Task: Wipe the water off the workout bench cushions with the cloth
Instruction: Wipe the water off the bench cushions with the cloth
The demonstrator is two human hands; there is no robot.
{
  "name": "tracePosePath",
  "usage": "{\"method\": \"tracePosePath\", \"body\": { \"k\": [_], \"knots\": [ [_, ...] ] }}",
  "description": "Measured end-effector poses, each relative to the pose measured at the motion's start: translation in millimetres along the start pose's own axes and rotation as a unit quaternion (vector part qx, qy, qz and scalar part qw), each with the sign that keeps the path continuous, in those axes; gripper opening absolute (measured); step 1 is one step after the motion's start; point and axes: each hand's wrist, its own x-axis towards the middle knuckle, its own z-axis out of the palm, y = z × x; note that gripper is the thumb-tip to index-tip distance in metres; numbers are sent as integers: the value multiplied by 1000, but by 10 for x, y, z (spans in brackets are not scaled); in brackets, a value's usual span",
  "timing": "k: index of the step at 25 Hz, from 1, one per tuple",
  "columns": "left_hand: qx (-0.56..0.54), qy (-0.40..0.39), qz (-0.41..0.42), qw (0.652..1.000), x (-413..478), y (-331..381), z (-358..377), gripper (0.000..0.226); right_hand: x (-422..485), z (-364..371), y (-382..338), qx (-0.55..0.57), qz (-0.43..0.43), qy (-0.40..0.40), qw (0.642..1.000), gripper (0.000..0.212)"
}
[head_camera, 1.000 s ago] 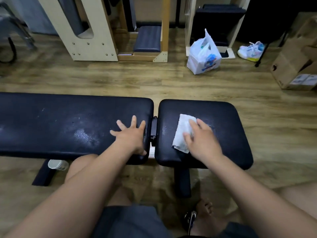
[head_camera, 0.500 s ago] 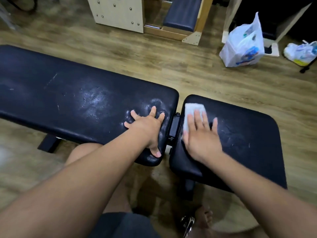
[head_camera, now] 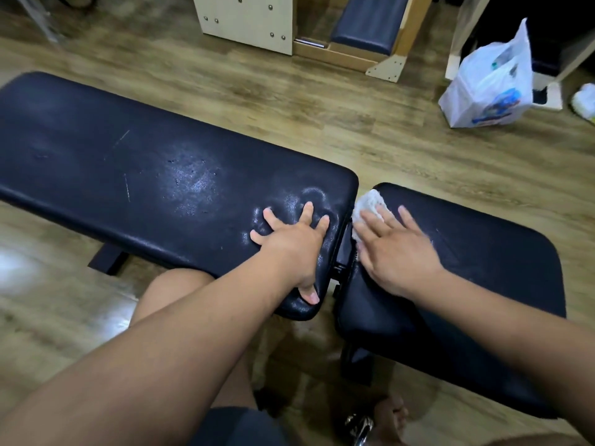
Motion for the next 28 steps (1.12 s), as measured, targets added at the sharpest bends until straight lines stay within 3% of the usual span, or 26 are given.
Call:
{"method": "tracePosePath", "body": {
  "k": [2, 6, 10, 14, 18, 23, 28],
  "knots": [
    [3, 2, 2, 1000, 1, 0, 2, 148, 227, -57, 123, -31, 10, -18, 999, 64],
    [-10, -4, 0, 1000, -7, 0, -26, 148, 892, -73, 324, -18, 74, -76, 994, 44],
    [0, 0, 0, 1000, 3, 9, 2, 149, 834, -30, 274, 28, 56, -8, 998, 52],
    [1, -1, -2, 1000, 33, 5, 1, 150, 290, -9, 148, -16, -22, 14, 1000, 52],
    [3, -2, 5, 1000, 26, 12, -7, 149, 586, -13, 320, -29, 35, -13, 999, 54],
    [-3, -5, 9, 1000, 2, -16, -24, 148, 1161, -56, 725, 151, 139, -55, 977, 38],
    [-4, -2, 7, 1000, 13, -6, -20, 146, 687, -90, 1262, 253, 205, -45, 945, 30]
  ]
}}
